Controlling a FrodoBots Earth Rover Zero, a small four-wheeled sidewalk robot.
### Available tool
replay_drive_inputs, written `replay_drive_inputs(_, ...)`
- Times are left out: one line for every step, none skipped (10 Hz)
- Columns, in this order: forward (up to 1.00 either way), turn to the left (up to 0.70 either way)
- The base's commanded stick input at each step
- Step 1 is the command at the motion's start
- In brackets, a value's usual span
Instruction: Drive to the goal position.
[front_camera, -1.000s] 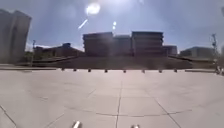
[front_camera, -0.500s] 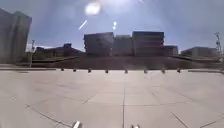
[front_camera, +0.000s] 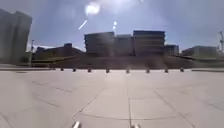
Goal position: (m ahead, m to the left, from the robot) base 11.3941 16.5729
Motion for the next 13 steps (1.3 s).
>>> replay_drive_inputs(0.85,0.00)
replay_drive_inputs(0.85,0.00)
replay_drive_inputs(0.85,0.00)
replay_drive_inputs(0.85,0.00)
replay_drive_inputs(0.85,0.00)
replay_drive_inputs(0.85,0.00)
replay_drive_inputs(0.85,0.00)
replay_drive_inputs(0.85,0.00)
replay_drive_inputs(0.85,0.00)
replay_drive_inputs(0.85,0.00)
replay_drive_inputs(0.85,0.00)
replay_drive_inputs(0.85,0.00)
replay_drive_inputs(0.85,0.00)
